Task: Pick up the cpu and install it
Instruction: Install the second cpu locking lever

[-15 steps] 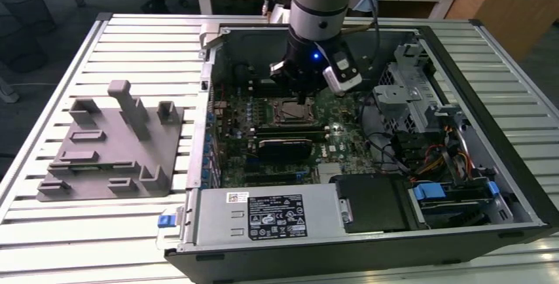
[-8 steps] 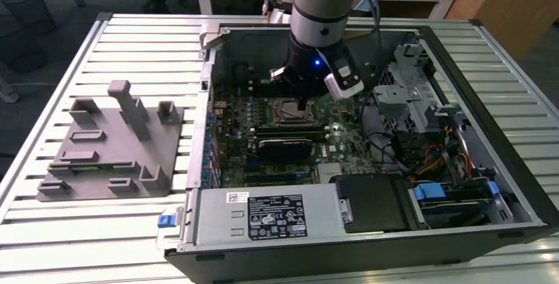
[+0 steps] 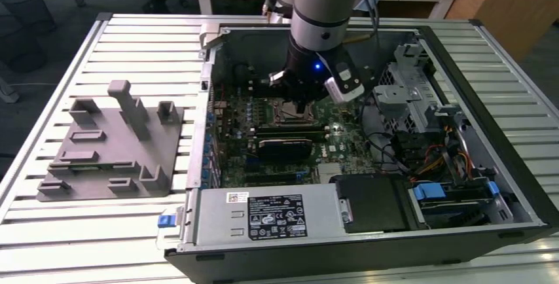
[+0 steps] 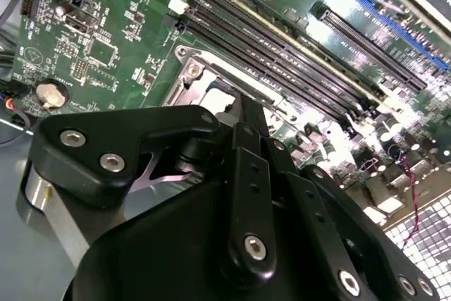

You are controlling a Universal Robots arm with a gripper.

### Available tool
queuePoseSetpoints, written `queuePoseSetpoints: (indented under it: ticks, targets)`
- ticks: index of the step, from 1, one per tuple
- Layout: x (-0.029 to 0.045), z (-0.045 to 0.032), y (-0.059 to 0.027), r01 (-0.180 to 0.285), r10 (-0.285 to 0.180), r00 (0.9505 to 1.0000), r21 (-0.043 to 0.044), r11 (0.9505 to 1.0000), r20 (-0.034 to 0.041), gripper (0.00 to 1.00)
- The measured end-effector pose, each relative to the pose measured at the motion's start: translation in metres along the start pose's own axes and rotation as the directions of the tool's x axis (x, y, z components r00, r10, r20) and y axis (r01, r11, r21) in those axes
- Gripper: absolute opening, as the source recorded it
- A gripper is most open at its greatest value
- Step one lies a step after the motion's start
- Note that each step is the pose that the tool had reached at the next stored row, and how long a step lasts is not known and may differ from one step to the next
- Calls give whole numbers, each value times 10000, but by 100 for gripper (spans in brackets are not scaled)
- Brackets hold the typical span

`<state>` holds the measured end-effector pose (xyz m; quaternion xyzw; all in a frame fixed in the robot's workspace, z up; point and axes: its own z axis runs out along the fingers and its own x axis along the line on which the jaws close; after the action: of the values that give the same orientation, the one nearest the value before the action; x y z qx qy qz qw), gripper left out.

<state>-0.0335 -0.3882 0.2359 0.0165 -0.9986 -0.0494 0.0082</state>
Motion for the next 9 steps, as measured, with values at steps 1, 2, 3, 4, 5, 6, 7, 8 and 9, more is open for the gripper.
queuePoseSetpoints:
  ticks: [1, 2, 3, 4, 5, 6, 7, 8, 9]
  targets:
    - [0, 4, -6, 0, 0, 10000, -2, 10000, 2, 11]
    - [0, 5, -13, 0, 0, 10000, -1, 10000, 1, 11]
    - [1, 8, -17, -1, 1, 10000, -1, 10000, 1, 11]
    - [0, 9, -23, 0, 0, 10000, -1, 10000, 2, 11]
    - [1, 10, -35, 0, 0, 10000, 0, 10000, 1, 11]
    - [1, 12, -50, 0, 0, 10000, -1, 10000, 1, 11]
    - [2, 13, -68, -1, 1, 10000, -1, 10000, 1, 11]
    - [3, 14, -88, -1, 1, 10000, 0, 10000, 1, 11]
    - [7, 16, -104, 0, 0, 10000, -2, 10000, 2, 11]
